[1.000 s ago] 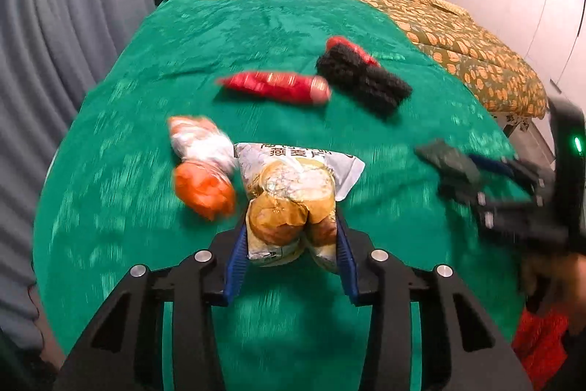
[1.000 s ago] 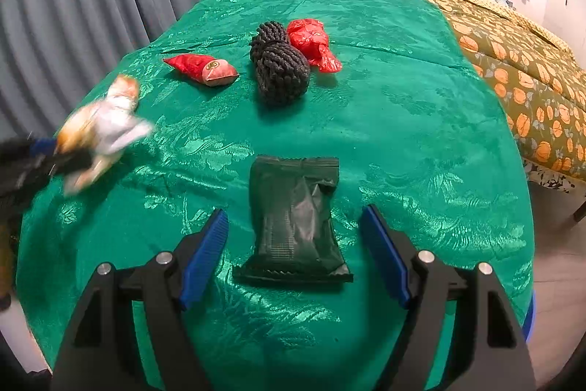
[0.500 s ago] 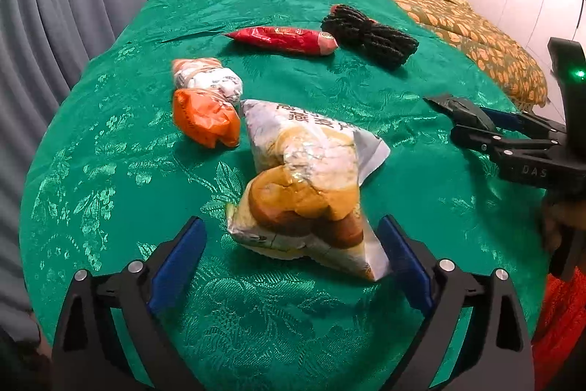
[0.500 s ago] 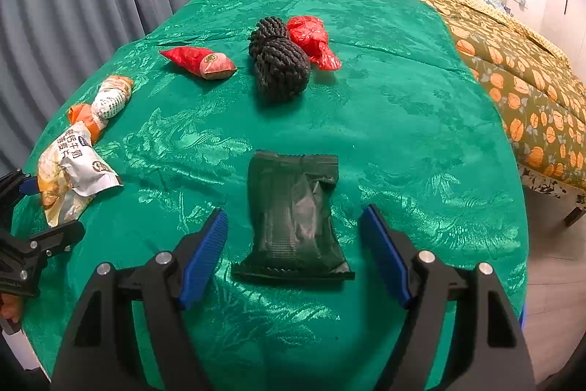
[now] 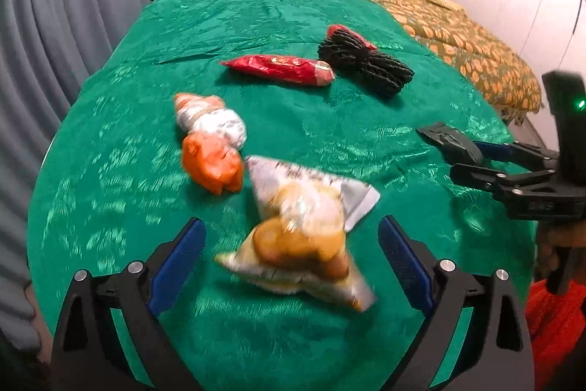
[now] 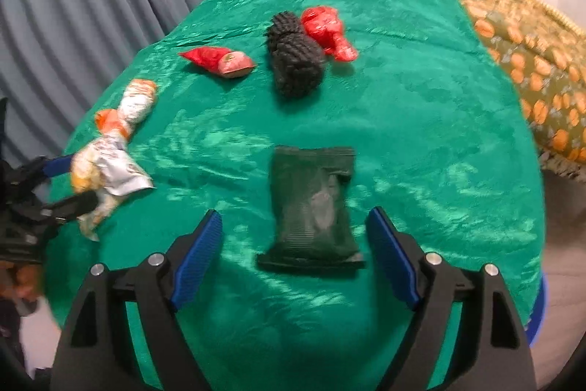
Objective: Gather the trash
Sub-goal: 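Grasp the bread bag with the left tool while the right tool holds the green packet, then carry bread bag and green packet to the wastebasket and release both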
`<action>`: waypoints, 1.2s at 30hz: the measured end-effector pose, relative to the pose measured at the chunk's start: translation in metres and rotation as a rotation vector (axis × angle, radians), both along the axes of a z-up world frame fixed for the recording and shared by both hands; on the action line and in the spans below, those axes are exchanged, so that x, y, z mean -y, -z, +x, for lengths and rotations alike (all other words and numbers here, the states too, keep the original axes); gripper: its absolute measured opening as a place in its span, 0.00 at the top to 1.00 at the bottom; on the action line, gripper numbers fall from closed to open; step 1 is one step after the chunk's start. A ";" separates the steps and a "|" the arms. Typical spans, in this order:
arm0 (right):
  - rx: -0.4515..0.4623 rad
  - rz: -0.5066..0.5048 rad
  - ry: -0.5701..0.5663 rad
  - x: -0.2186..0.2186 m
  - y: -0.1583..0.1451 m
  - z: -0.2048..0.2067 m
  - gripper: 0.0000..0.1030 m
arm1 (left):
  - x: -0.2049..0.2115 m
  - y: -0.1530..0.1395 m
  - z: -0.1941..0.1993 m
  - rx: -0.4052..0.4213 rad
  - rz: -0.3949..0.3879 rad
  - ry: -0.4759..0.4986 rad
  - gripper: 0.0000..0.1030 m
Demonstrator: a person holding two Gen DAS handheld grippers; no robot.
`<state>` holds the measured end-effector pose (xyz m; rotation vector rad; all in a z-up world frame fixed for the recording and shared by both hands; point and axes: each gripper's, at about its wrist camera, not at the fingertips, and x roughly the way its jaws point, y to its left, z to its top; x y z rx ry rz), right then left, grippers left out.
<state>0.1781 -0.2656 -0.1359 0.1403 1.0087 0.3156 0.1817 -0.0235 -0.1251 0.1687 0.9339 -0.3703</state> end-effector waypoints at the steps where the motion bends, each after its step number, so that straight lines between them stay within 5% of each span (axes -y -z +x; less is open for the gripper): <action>1: -0.012 -0.019 0.003 -0.003 0.000 0.002 0.24 | 0.004 0.001 0.003 0.000 0.015 0.002 0.09; 3: -0.028 -0.066 0.026 -0.006 0.000 0.005 0.32 | 0.010 0.002 0.008 0.000 0.037 0.003 0.13; 6: -0.045 -0.049 0.051 0.000 -0.002 0.006 0.60 | 0.013 0.004 0.011 -0.019 0.059 0.002 0.31; 9: -0.042 -0.021 0.044 0.006 -0.006 -0.002 0.61 | 0.014 0.002 0.005 -0.017 0.069 0.009 0.50; 12: -0.011 0.010 0.031 0.010 -0.013 -0.017 0.62 | 0.012 -0.002 -0.004 -0.009 0.047 0.012 0.58; 21: 0.065 0.095 0.004 0.015 -0.035 -0.057 0.62 | 0.008 -0.025 -0.043 0.035 -0.102 0.041 0.62; 36: 0.074 0.124 0.012 0.036 -0.031 -0.086 0.62 | 0.064 -0.017 -0.076 0.037 -0.116 0.112 0.62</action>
